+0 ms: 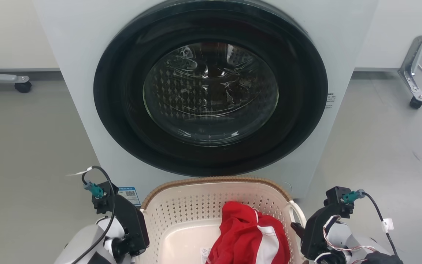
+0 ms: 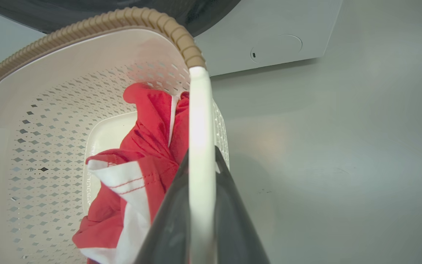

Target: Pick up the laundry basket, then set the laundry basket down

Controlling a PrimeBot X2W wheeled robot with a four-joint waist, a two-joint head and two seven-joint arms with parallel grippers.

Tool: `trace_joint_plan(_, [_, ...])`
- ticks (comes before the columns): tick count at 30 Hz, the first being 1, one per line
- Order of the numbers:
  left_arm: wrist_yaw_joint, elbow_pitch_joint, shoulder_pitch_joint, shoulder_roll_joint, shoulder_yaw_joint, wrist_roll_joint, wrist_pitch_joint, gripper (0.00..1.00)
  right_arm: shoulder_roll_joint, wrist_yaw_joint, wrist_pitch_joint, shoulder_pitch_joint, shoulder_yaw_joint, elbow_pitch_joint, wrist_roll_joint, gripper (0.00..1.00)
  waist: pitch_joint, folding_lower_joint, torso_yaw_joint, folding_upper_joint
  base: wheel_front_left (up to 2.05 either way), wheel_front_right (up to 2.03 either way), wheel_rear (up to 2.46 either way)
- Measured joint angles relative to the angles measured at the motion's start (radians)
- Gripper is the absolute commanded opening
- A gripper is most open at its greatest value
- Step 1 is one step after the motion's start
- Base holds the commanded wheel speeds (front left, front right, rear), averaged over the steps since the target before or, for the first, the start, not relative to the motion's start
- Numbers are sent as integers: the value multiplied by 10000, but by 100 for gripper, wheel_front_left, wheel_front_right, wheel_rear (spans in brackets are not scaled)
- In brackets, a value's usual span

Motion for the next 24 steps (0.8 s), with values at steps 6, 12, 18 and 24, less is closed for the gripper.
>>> trace_joint_plan(6, [4,0,188,-17,4,-42,58,0,-21,0,125,132,12,0,203,0,-87,0,2,2,0,0,0])
trace_joint_plan(12, [13,2,239,-13,15,-84,136,0,-56,2,217,213,90,-63,395,0,-147,0,-11,2,0,0,0])
trace_joint_plan(18, [19,2,311,-13,21,-100,219,0,-86,0,309,215,176,-98,489,0,-177,1,-18,1,0,0,0])
trace_joint_plan(24, [86,0,324,-15,25,-130,232,0,-119,0,385,217,255,-130,585,0,-201,1,-18,2,0,0,0])
